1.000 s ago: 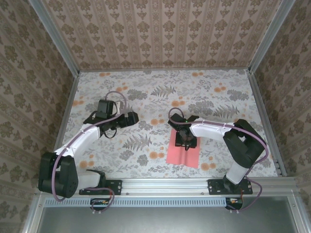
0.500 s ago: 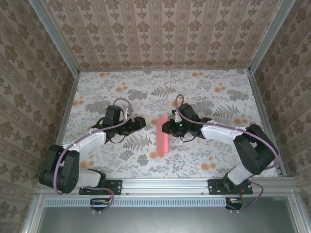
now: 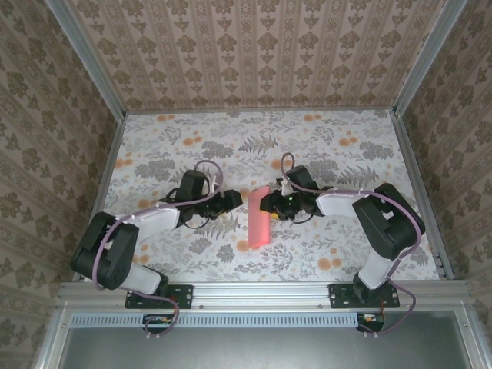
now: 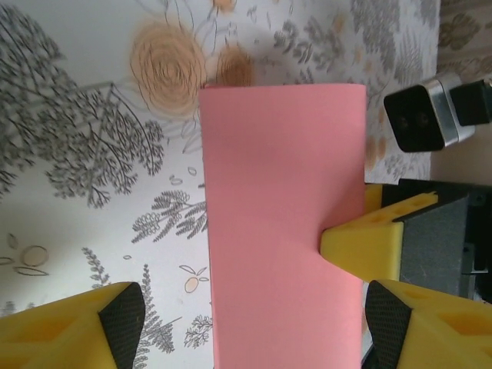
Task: Fold a paper plane with a square sheet of paper (pick it up from the middle)
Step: Fold the square sheet of paper in half at the center of the table.
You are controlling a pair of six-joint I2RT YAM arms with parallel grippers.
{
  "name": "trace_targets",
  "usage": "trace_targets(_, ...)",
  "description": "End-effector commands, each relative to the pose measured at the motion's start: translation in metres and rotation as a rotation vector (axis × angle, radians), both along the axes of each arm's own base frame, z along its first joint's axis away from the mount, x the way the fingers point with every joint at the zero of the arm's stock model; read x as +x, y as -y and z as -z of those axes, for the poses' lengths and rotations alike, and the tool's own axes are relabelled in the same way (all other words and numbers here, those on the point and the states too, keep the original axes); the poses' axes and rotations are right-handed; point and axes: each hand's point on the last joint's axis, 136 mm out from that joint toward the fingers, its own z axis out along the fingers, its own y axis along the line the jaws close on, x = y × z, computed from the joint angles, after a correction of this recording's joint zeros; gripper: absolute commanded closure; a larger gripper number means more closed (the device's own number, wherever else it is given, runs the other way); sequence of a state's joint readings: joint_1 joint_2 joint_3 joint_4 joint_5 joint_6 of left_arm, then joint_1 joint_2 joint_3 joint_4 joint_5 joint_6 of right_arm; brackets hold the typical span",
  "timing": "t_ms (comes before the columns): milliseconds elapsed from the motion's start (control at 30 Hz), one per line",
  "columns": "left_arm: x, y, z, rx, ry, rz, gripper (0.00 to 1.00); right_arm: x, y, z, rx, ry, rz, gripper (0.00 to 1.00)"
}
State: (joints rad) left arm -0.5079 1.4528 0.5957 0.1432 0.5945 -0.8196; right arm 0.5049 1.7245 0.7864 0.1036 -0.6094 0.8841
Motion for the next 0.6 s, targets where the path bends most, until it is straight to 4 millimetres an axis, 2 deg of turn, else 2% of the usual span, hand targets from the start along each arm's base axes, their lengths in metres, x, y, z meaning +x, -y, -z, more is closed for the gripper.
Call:
trace_targets(0, 0.005, 0.010, -0.004, -0.002, 0.005, 0.005, 0.22, -0.002, 0.011, 0.013, -0.087, -0.062, 0.017, 0.53)
trace_targets(167, -0.002, 0.018, 0.007, 0.014, -0.031, 0.021, 0.24, -0.004, 0.022, 0.016, -0.157, -0.100, 0.047, 0.48)
trace_targets(567, -0.007, 0.042, 0.016, 0.026, -0.050, 0.084, 0.39, -0.007, 0.031, 0.014, -0.215, -0.107, 0.055, 0.39)
